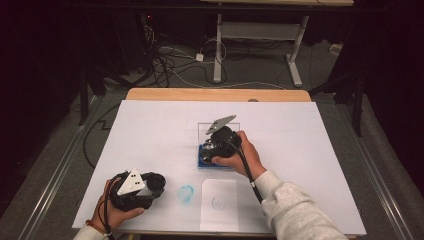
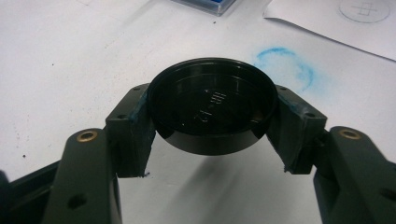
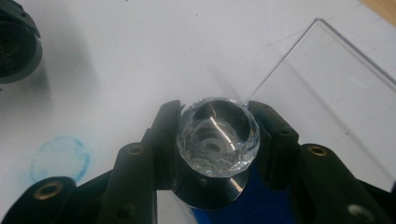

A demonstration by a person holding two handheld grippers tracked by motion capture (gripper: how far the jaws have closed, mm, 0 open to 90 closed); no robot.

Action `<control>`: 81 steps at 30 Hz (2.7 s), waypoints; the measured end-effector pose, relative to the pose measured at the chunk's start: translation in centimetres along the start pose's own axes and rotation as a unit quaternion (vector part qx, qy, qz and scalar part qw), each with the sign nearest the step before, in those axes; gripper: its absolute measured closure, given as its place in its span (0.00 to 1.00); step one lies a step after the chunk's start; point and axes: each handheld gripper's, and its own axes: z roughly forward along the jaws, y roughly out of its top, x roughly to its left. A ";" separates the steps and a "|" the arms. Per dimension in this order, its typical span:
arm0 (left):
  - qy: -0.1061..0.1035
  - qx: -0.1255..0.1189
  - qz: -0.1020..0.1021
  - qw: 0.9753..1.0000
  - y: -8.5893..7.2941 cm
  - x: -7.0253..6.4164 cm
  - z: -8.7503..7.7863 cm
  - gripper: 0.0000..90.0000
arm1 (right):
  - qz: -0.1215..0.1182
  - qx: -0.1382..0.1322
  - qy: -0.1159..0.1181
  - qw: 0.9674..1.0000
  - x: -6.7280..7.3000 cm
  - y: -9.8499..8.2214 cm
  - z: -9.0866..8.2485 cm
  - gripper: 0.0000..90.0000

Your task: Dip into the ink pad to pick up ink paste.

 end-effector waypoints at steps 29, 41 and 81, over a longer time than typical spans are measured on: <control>-0.006 0.007 0.003 1.000 0.0 -0.1 0.1 0.41 | 0.013 -0.007 -0.013 1.000 -0.6 -1.6 1.2 0.64; -0.007 0.009 0.003 1.000 0.0 -0.2 0.1 0.41 | 0.007 -0.011 -0.022 1.000 -0.6 -1.8 1.4 0.64; -0.011 0.009 0.001 1.000 0.1 -0.2 0.3 0.41 | -0.013 -0.001 -0.053 0.999 0.4 -1.6 1.6 0.64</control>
